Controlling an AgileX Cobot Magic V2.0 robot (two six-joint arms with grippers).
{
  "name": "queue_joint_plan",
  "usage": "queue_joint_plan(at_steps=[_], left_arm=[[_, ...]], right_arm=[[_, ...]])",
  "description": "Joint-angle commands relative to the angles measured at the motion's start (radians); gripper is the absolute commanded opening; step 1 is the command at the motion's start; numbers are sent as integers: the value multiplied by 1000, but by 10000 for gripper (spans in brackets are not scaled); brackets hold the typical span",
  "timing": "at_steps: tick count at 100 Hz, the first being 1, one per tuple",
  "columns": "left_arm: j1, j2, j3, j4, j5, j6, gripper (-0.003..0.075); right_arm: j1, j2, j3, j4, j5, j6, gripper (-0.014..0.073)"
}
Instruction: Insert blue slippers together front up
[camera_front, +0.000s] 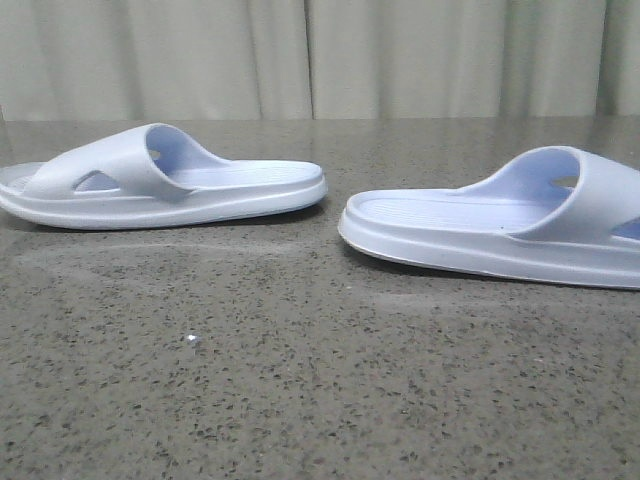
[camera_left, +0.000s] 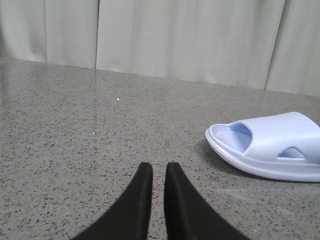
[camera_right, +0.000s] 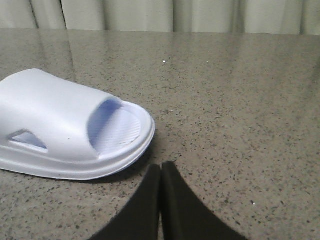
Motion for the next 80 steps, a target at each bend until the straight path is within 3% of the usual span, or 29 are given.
queue_joint_plan(at_steps=[1,80], left_arm=[[2,-28,9,-3,-70,-4,15],[2,-28,9,-3,-72,-4,15]], right_arm=[[-6,-16,20,-12,-82,-1,-79],[-6,-16,20,-12,-114,-1,-79]])
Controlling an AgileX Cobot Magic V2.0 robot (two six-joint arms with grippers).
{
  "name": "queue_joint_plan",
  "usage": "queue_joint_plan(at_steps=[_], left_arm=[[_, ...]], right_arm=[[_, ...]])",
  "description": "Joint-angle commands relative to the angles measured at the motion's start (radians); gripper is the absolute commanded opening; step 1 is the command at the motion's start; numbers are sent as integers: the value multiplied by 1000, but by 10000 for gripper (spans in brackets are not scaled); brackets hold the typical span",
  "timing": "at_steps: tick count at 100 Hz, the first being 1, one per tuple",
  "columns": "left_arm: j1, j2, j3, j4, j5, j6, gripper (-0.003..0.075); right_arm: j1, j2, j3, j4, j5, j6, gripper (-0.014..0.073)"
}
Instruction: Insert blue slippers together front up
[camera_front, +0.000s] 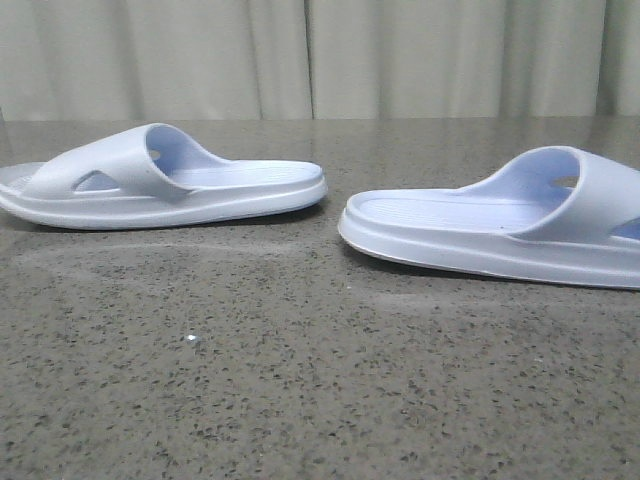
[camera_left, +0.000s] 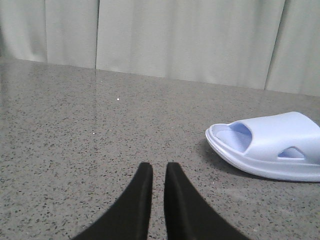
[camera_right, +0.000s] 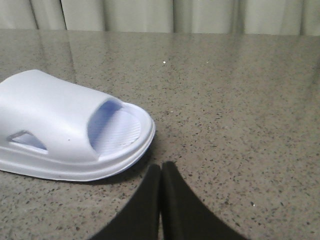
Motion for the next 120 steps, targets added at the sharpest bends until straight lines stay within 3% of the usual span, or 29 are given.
queue_joint_plan(at_steps=[1,45,60,79,86,100,120], left_arm=[[2,-28,9,-3,-72,-4,15],[2,-28,9,-54,-85,-4,15],[2,-28,9,-197,-88,-4,15],[2,-28,8,-525,-118,-4,15],[2,-28,-1,-577,-112,-4,15],[2,-10,-67,-539,-49,-3,15],[2,196,-251,-259,101,-3,15]], right_arm=[[-6,-16,20,-12,-110,-1,-79],[-6,-16,20,17,-228,-1,-79],[-6,-16,20,199,-235,-1,-79],[-6,-16,20,493,-235,-1,-79],[-6,-16,4,562,-218,-1,-79],[-6,-5,-61,560,-158,-4,-78],[-6,170,-165,531,-76,-4,-78]])
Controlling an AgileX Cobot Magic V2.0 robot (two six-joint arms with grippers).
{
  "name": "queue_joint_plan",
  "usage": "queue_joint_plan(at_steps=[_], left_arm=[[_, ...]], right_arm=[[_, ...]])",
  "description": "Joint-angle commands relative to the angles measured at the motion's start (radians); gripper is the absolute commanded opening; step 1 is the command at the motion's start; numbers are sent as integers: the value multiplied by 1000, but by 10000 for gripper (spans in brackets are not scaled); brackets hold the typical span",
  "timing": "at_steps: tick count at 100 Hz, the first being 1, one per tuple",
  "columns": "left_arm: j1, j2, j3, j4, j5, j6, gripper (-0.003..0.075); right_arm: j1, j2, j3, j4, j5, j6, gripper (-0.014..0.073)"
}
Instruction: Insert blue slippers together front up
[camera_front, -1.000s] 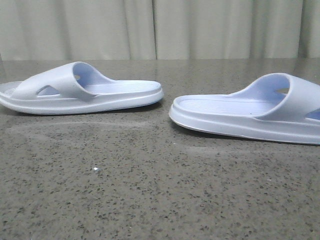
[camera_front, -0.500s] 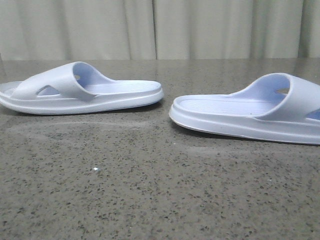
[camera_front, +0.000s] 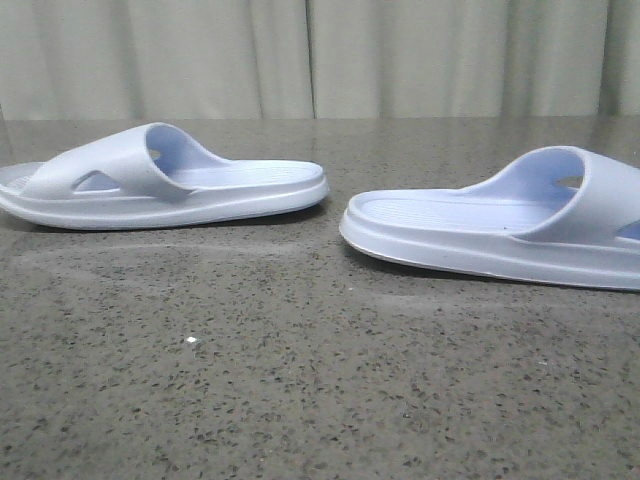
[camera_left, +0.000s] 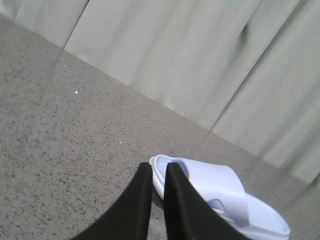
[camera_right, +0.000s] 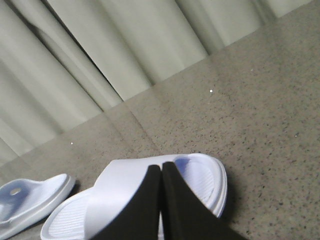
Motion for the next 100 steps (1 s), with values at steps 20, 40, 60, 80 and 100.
queue_joint_plan(at_steps=[20,40,60,80,100], left_arm=[[2,365,-261,169,111,2,16],[2,466,-310,159,105,33,95],[2,494,-333,133,105,36,404],[2,536,-380,131,128,61,392],[2,593,-394,122,135,60,391]], right_arm=[[-6,378,-235,-77,67,-4,-78],[-6,525,-354,-110,201,-17,-33],[-6,573,-407,-143,276,-19,258],[-58,643,-472,-205,300,-19,289],[-141,788,-562,-208,408,-45,288]])
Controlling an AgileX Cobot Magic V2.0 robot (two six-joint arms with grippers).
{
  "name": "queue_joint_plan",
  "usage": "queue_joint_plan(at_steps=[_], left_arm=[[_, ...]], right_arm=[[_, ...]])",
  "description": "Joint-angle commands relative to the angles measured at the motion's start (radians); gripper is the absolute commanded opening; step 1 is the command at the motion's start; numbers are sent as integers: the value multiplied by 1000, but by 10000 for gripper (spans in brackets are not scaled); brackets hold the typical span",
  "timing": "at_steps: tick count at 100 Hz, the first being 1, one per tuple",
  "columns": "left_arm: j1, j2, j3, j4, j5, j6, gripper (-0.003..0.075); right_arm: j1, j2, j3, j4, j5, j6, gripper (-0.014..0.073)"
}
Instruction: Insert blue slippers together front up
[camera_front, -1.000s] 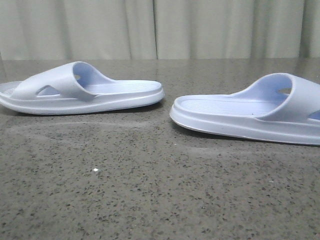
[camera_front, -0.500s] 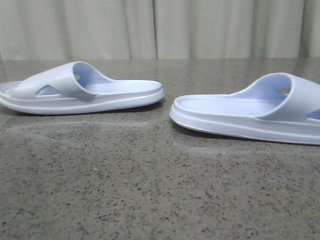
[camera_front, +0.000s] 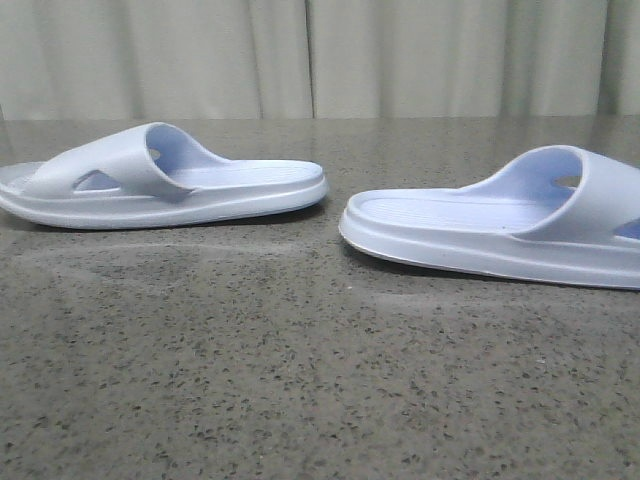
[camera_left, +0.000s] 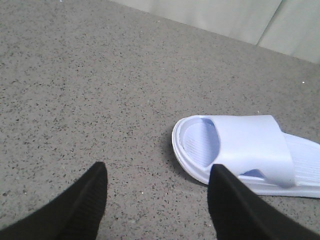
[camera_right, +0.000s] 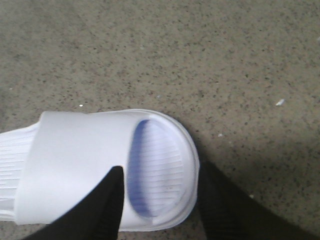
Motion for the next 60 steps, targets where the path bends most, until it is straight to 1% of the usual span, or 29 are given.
queue_joint_plan(at_steps=[1,13,24,40,50,54,60], left_arm=[[2,28,-39,-21,-56,6,391],[2,55,-39,-31,-56,23,391],[2,72,-39,-37,-58,23,391],[2,95,-39,-44,-62,27,391],[2,105,-39,-72,-62,61,391],[2,107,-39,-87,-64,76,391],[2,115,-39,-107,-66,102,391]], right_arm=[[-34,54,-65,0,-9,-24,288],[-64,102,-84,2,14,-37,287],[-88,145,-90,40,59,-106,287],[-147,205,-91,216,97,-259,287],[-216,244,-91,293,152,-356,287],[-240,261,-91,335,174,-410,287],[-278,288,-91,408,200,-453,287]])
